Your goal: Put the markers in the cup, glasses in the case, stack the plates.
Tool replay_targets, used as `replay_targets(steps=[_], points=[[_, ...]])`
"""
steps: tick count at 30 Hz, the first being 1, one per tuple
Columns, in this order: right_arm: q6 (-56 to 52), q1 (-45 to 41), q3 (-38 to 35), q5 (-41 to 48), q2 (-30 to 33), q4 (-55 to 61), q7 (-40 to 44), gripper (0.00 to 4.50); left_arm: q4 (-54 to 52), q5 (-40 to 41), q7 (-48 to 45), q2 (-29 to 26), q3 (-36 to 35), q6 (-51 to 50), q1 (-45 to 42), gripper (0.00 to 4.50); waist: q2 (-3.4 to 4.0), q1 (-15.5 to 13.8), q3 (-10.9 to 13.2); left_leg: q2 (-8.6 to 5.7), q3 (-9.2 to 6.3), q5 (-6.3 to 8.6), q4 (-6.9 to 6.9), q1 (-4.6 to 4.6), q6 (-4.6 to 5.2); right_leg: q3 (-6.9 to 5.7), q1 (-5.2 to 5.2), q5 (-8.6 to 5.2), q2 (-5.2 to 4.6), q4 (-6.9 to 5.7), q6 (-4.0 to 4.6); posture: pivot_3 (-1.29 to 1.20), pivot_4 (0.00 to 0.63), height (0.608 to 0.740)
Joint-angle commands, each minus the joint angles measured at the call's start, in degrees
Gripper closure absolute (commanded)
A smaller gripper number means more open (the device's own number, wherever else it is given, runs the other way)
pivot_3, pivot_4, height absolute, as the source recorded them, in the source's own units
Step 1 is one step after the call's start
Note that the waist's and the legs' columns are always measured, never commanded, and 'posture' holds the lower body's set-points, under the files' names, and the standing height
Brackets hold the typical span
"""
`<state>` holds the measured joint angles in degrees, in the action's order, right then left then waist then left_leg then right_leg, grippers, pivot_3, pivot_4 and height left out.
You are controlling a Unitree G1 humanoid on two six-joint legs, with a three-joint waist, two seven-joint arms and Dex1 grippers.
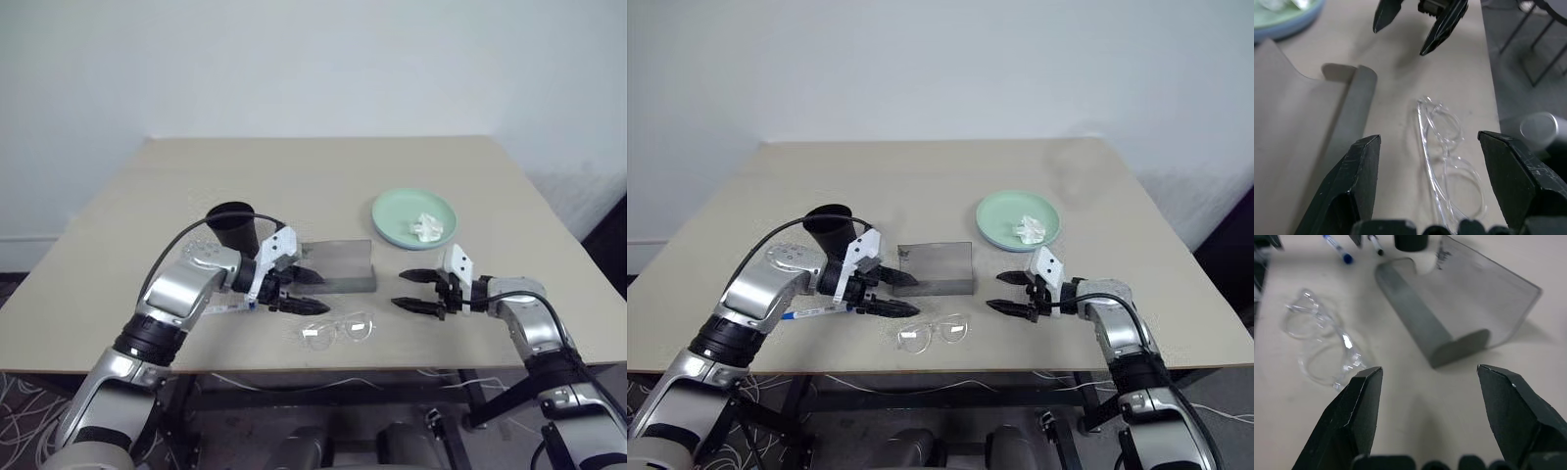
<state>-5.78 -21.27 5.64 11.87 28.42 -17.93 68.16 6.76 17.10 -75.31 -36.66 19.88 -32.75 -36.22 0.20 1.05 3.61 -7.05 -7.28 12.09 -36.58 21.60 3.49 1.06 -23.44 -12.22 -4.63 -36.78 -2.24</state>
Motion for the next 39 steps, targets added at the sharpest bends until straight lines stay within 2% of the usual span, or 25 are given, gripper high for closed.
replay_targets(steps=[1,12,19,28,31,36,39], points=[[-0.4,0.5,-1.2,1.9,-0.1,3.9,-1.2,1.16,1.4,-2.0,-1.7,0.8,2.1,0.0,-3.0,1.11,0.0,0.0,0.0,0.0,0.0,0.0,0.0,0.01,0.0,0.0,0.0,0.0,-0.01,0.0,0.0,0.0,0.0,0.74],[0.4,3.1,-0.6,1.3,-2.0,5.4,-5.1,1.16,7.6,-7.2,-4.4,4.5,8.4,-2.3,-7.3,1.11,-0.03,0.0,0.0,0.0,-0.04,0.0,-0.01,0.03,0.0,-0.03,-0.01,0.0,-0.03,0.0,-0.02,0.0,0.0,0.74],[0.6,3.5,-0.8,1.2,-2.0,5.6,-6.0,1.16,7.1,-8.4,-4.0,6.3,9.0,-3.3,-6.9,1.11,-0.05,0.1,0.0,-0.04,-0.03,0.0,-0.08,0.05,0.02,-0.04,0.0,0.01,-0.07,0.0,-0.06,0.0,0.0,0.74],[0.4,3.2,-1.2,1.5,-1.5,5.6,-6.4,1.16,7.0,-11.3,-3.8,5.9,10.7,-0.9,-6.0,1.11,-0.05,0.0,0.0,-0.03,-0.05,0.0,-0.08,0.05,0.02,-0.05,0.0,0.02,-0.07,0.0,-0.06,0.0,0.0,0.74],[0.3,3.2,-1.0,1.4,-1.6,5.6,-6.7,1.12,7.0,-11.2,-3.4,6.4,10.2,-0.8,-5.7,1.76,-0.05,0.0,0.0,-0.03,-0.05,0.0,-0.08,0.05,0.02,-0.05,0.01,0.02,-0.07,0.0,-0.06,0.0,0.0,0.74],[0.3,3.0,-1.0,1.3,-1.4,5.5,-6.9,1.12,6.3,-11.4,-3.5,6.3,10.3,-0.8,-5.2,3.42,-0.05,0.0,0.0,-0.03,-0.05,0.0,-0.08,0.05,0.02,-0.06,0.0,0.02,-0.07,0.0,-0.06,0.0,0.0,0.74],[0.3,2.7,-1.2,1.3,-1.2,5.2,-6.9,1.12,6.1,-11.6,-3.8,6.0,10.6,-0.6,-4.9,3.42,-0.05,0.0,0.0,-0.03,-0.05,0.0,-0.09,0.05,0.02,-0.06,0.02,0.02,-0.07,0.0,-0.06,0.0,0.0,0.74]])
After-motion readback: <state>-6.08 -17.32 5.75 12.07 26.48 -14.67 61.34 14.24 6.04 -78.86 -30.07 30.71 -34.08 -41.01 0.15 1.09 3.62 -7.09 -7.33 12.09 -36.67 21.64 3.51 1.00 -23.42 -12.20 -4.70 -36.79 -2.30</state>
